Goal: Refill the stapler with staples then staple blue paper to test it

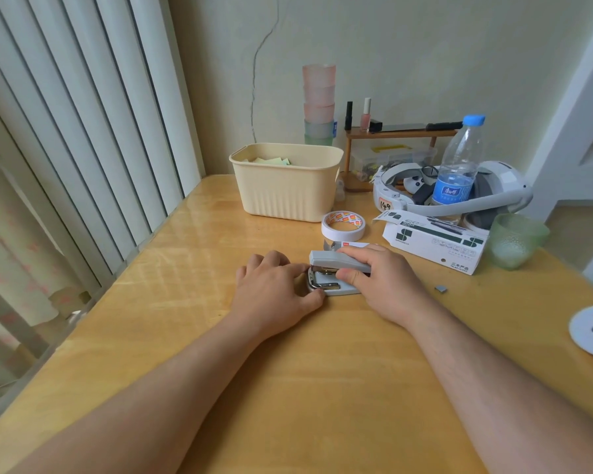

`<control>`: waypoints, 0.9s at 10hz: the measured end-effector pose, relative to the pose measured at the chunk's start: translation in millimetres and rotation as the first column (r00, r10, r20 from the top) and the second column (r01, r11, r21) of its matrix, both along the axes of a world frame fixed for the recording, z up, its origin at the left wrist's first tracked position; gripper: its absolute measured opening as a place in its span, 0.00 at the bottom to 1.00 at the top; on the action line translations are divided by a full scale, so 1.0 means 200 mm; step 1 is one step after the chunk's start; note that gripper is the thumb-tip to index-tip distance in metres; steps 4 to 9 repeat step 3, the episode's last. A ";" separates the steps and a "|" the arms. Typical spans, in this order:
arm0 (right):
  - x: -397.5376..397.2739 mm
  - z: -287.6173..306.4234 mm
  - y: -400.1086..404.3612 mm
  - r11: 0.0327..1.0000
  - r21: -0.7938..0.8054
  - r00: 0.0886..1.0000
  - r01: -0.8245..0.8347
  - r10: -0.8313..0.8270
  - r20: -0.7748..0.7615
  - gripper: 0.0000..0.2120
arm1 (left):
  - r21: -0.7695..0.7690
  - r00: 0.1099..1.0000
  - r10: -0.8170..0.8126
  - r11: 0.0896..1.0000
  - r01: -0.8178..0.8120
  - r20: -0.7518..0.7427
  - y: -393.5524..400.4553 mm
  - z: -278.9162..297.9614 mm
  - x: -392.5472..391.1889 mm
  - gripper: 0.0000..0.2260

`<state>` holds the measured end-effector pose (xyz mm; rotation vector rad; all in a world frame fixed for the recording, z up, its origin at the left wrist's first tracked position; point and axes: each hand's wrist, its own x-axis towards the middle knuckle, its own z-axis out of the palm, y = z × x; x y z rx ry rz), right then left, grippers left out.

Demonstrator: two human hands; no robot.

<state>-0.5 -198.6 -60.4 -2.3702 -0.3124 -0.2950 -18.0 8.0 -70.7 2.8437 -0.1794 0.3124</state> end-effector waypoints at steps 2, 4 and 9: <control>-0.03 0.03 0.01 0.999 0.023 0.998 0.042 -0.041 -0.040 0.22 | -0.022 0.998 0.008 1.000 -0.010 -0.068 0.01 0.03 -0.04 0.28; -0.09 0.02 0.02 0.995 -0.053 0.996 0.085 -0.086 -0.031 0.26 | -0.144 0.988 -0.004 0.989 -0.019 -0.154 0.04 0.07 -0.07 0.29; -0.09 0.02 0.02 0.995 -0.053 0.996 0.085 -0.086 -0.031 0.26 | -0.144 0.988 -0.004 0.989 -0.019 -0.154 0.04 0.07 -0.07 0.29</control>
